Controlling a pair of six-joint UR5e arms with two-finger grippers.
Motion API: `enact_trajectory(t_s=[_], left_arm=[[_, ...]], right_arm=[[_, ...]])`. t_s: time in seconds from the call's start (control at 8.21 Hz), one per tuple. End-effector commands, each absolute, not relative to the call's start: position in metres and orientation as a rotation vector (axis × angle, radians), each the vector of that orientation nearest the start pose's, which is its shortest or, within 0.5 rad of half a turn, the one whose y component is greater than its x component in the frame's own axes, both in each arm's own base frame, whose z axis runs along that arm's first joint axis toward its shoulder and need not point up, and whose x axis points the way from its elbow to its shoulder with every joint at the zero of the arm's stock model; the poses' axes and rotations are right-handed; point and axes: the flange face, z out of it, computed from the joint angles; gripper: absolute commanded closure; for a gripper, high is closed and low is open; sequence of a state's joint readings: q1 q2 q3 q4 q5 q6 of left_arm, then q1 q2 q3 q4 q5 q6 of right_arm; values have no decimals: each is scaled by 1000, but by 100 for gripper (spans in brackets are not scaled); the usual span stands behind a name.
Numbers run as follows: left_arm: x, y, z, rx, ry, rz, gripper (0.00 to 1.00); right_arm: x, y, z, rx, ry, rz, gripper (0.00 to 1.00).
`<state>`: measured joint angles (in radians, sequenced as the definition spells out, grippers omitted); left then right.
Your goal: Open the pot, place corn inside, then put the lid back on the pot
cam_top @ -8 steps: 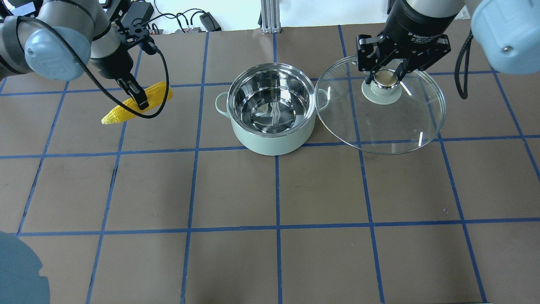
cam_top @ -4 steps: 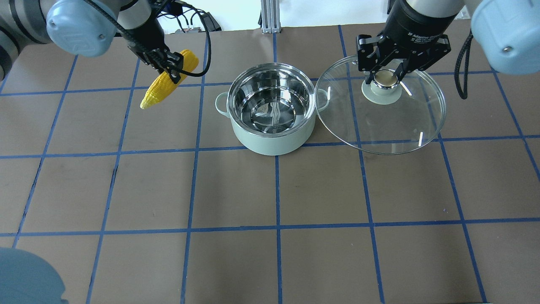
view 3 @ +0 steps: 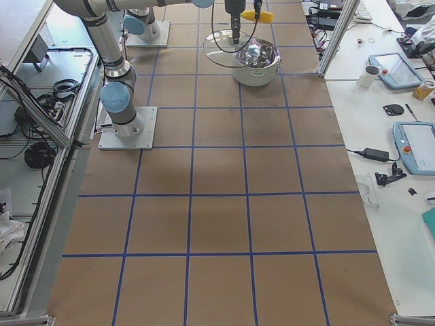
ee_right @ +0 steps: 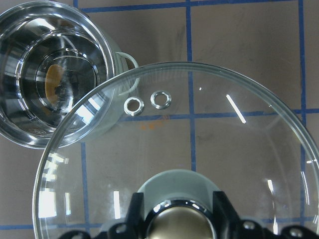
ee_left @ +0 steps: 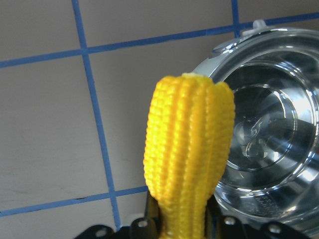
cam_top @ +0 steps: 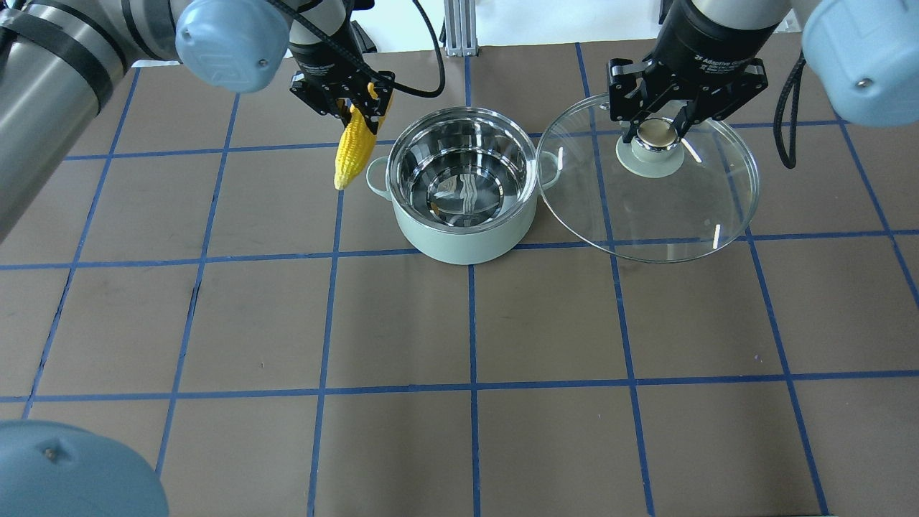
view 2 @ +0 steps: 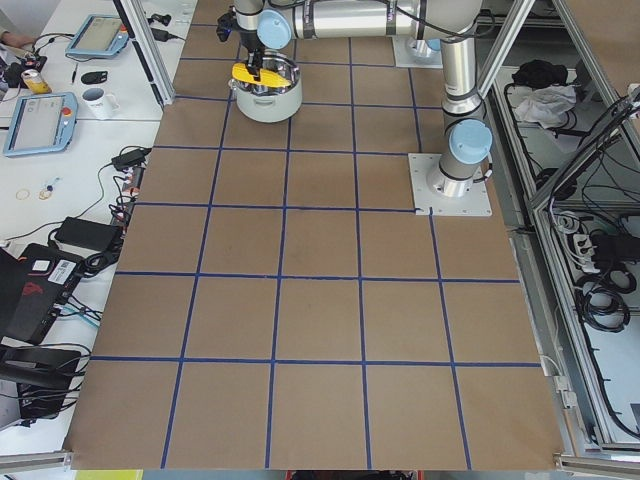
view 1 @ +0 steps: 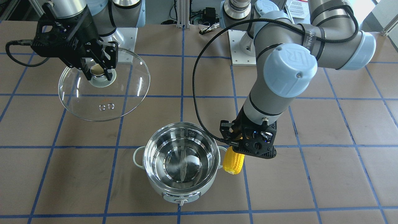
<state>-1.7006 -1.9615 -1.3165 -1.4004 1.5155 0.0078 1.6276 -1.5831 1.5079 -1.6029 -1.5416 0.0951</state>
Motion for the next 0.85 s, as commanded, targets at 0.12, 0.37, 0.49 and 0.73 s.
enact_trajectory(t_s=[0.12,0.37,0.49,0.73], left_arm=[[-291,-628,375,5,3238,-7,100],[-320,-640,372,56,3247,-44,100],[-335,-641,363,100,3243,-34,100],[-343,-641,349,111,3238,-1,100]], right_arm=[[164,-487,529,55,3100,-163,97],[164,-487,529,55,3100,-163,97],[164,-487,529,55,3100,-163,97],[164,-487,529,55,3100,-163,97]])
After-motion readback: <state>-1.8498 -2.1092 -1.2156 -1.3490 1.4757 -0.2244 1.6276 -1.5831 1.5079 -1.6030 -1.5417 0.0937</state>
